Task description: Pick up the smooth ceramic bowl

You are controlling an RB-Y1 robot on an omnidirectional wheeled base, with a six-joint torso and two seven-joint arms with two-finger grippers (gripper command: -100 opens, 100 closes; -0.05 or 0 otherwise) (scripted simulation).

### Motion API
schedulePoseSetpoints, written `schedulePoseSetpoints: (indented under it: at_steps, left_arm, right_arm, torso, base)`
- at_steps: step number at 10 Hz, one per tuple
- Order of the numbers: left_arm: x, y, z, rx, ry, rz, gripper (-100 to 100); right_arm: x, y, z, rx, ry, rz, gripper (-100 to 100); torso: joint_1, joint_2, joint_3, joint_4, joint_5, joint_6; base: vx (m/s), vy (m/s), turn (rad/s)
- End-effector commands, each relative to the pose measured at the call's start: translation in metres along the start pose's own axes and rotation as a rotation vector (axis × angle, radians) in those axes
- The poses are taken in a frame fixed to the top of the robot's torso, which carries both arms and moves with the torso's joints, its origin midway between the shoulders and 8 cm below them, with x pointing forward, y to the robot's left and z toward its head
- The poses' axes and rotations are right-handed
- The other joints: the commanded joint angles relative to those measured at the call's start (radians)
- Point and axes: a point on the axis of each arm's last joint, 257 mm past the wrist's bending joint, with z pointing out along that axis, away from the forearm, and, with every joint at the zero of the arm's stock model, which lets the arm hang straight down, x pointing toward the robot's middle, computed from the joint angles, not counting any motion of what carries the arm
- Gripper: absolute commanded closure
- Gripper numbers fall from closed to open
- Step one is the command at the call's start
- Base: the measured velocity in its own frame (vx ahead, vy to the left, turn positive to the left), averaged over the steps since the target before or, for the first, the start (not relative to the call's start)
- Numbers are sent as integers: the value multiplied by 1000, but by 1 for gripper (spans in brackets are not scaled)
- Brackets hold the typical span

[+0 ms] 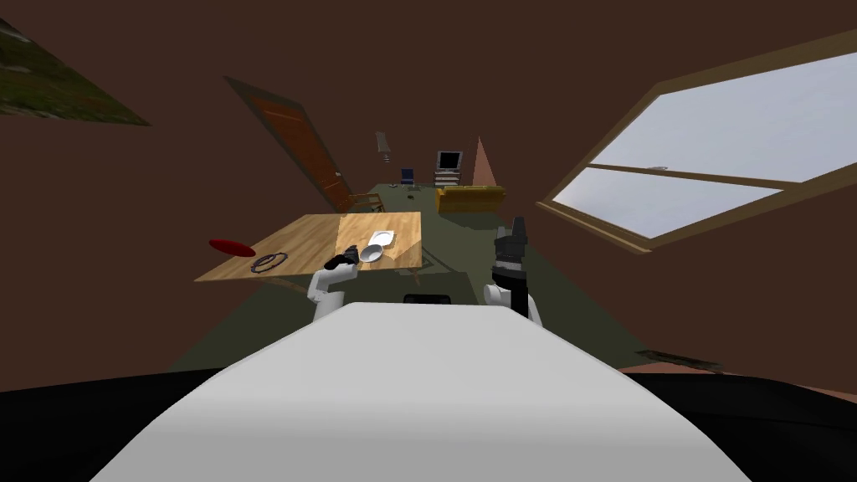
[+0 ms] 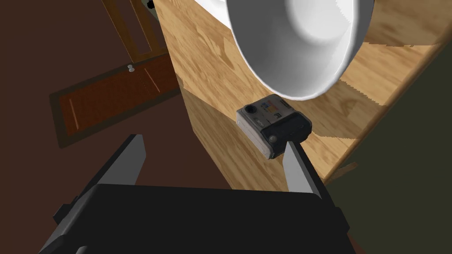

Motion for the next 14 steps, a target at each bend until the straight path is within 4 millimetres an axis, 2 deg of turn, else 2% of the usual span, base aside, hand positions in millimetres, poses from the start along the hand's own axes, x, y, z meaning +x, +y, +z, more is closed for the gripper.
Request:
schedulePoseSetpoints:
  at_steps: [1,2,4,5,6,7,13,14]
  left_arm:
    - [-2,21,7,-73,2,-15,-100]
    - [-1,26,7,-95,4,-15,-100]
    - [-3,51,11,-185,9,-36,-100]
    - [-2,55,10,-201,11,-36,-100]
    - [-2,68,10,-246,15,-46,-100]
    - [-2,69,10,-250,15,-46,-100]
    - [6,138,0,-481,48,-93,-100]
    - [10,155,-5,-529,57,-101,-100]
  right_arm:
    - [0,0,0,0,0,0,0]
    - [0,0,0,0,0,0,0]
    - [0,0,0,0,0,0,0]
    - [0,0,0,0,0,0,0]
    - [0,0,0,0,0,0,0]
    - [0,0,0,0,0,0,0]
    - [0,0,0,0,0,0,0]
    - [0,0,0,0,0,0,0]
  torso:
    - [0,0,0,0,0,0]
    - [0,-1,-1,0,0,0]
    - [1,-1,0,0,0,0]
    - [1,-1,-1,0,0,0]
    - [1,0,0,0,0,0]
    - [1,0,0,0,0,0]
    - [2,-1,-1,0,0,0]
    - [1,-1,0,0,0,0]
  base:
    - [45,2,-104]
    - [37,8,-36]
    - [42,18,-83]
    - [31,19,-41]
    - [31,15,-61]
    - [24,11,-34]
    - [40,27,-78]
    - [36,29,-77]
